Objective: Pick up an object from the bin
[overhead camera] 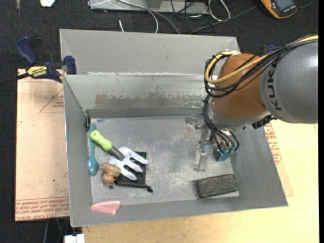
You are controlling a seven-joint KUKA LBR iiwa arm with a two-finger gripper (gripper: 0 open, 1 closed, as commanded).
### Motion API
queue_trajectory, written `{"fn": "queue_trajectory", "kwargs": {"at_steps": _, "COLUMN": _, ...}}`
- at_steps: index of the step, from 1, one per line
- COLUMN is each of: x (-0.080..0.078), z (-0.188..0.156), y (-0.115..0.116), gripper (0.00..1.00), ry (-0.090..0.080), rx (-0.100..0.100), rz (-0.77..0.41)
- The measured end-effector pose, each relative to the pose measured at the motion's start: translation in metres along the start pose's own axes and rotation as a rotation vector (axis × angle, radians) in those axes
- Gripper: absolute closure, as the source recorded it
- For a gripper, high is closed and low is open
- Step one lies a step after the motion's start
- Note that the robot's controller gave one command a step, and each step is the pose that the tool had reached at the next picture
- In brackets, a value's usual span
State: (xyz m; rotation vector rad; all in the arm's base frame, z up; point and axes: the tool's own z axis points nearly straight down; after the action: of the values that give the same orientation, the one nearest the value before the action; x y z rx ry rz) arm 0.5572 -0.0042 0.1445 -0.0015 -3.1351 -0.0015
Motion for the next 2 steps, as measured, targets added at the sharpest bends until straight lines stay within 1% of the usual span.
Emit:
{"fn": "queue_trajectory", "kwargs": {"at_steps": 1, "x": -0.002, "z": -0.004, "y": 0.0, "gripper": 0.0, "ry": -0.007, "rx": 0.0, "rz": 0.0}}
{"fn": "queue_trajectory", "kwargs": {"at_steps": 2, "x": 0.068, "z": 0.071, "y": -0.043, "gripper": 0.0, "ry": -0.013, "rx": 0.0, "rz": -0.155}}
